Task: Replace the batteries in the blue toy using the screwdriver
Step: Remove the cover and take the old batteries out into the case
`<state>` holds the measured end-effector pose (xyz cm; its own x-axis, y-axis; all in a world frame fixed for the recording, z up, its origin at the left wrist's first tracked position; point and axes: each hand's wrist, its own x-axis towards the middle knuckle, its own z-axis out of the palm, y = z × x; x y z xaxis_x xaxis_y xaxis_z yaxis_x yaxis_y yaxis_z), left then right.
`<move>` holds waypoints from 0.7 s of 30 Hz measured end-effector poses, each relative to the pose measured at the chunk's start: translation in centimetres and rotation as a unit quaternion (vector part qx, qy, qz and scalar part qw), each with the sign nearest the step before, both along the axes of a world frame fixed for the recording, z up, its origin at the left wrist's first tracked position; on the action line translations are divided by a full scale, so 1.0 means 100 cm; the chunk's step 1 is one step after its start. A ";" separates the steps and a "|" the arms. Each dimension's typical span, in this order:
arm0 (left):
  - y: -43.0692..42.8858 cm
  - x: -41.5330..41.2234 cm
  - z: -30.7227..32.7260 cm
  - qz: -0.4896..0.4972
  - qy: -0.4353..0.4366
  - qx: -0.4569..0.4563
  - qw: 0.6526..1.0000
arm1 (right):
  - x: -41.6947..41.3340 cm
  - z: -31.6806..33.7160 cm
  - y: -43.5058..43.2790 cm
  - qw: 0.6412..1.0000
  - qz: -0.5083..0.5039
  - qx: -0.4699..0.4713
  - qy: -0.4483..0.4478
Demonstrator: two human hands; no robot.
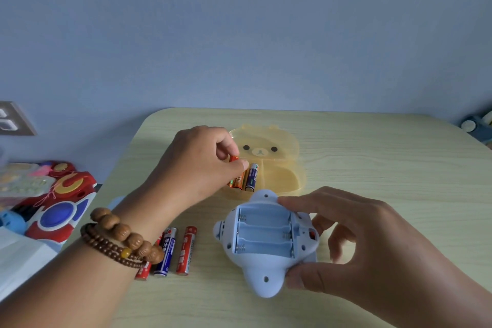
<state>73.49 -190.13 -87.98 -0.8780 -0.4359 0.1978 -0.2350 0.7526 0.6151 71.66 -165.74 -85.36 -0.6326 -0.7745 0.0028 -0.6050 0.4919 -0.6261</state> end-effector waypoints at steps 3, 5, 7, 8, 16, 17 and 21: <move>-0.001 0.001 0.001 -0.004 -0.004 0.005 1.000 | 0.002 0.001 -0.001 1.000 -0.004 0.005 -0.003; -0.001 0.002 0.000 -0.008 -0.005 0.014 1.000 | 0.002 0.002 -0.001 1.000 -0.002 0.006 -0.006; -0.001 0.003 0.002 -0.018 -0.011 0.020 1.000 | 0.003 0.003 -0.001 1.000 -0.002 0.006 -0.007; -0.003 0.006 0.006 -0.022 -0.006 0.023 0.999 | 0.003 0.002 -0.001 1.000 -0.004 0.006 -0.006; -0.039 0.118 0.041 -0.072 -0.064 -0.084 0.992 | 0.003 0.001 0.001 1.000 -0.016 -0.007 -0.022; -0.039 0.125 0.036 -0.082 -0.095 -0.117 0.985 | 0.003 0.001 0.001 1.000 -0.015 -0.009 -0.021; -0.039 0.127 0.025 -0.163 -0.158 -0.147 0.963 | 0.004 0.000 -0.001 1.000 -0.018 -0.011 -0.007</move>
<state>86.17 -194.02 -85.45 -0.9953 -0.0928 -0.0285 -0.0970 0.9488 0.3004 72.09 -165.85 -85.37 -0.6598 -0.7513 0.0107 -0.5790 0.4992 -0.6446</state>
